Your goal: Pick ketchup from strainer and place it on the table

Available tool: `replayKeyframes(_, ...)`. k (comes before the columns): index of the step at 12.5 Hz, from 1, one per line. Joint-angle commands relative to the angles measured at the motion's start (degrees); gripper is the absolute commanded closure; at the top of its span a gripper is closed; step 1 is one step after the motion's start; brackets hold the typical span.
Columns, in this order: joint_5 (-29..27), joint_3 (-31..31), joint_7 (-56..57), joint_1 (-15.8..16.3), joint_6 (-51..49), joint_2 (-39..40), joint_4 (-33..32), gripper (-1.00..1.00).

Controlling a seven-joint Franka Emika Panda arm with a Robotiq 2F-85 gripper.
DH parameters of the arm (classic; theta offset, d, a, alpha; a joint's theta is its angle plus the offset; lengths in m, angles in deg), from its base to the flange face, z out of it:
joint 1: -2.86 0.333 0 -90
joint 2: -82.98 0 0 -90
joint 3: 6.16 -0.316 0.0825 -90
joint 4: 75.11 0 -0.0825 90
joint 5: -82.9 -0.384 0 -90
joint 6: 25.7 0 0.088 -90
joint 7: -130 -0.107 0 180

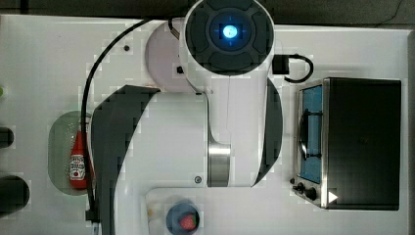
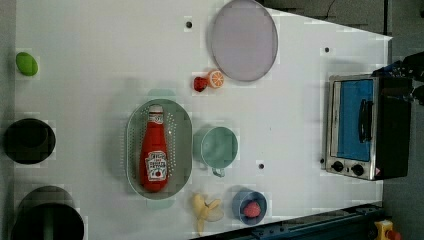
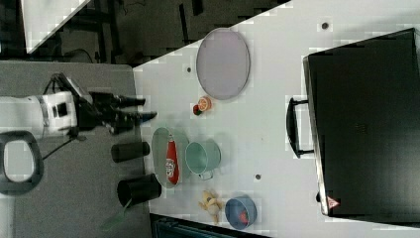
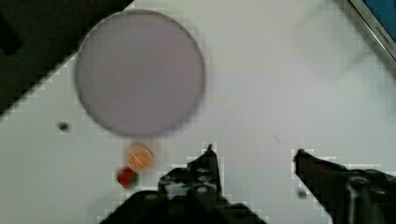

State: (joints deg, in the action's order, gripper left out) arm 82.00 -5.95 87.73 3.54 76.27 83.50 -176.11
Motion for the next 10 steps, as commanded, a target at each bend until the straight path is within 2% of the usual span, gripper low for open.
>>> replayKeyframes(1, -0.2, 2.4, -4.2, -0.4, -14.0, -22.5, -10.6, -0.58)
replayKeyframes(3, -0.2, 0.9, -4.2, 0.2, -13.9, -21.5, -10.6, -1.00)
replayKeyframes(7, -0.4, -6.6, -4.2, 2.6, -10.0, -17.4, -10.6, -1.00)
replayKeyframes(10, -0.4, -14.3, -4.7, 3.1, -5.1, -13.9, -10.6, -1.00)
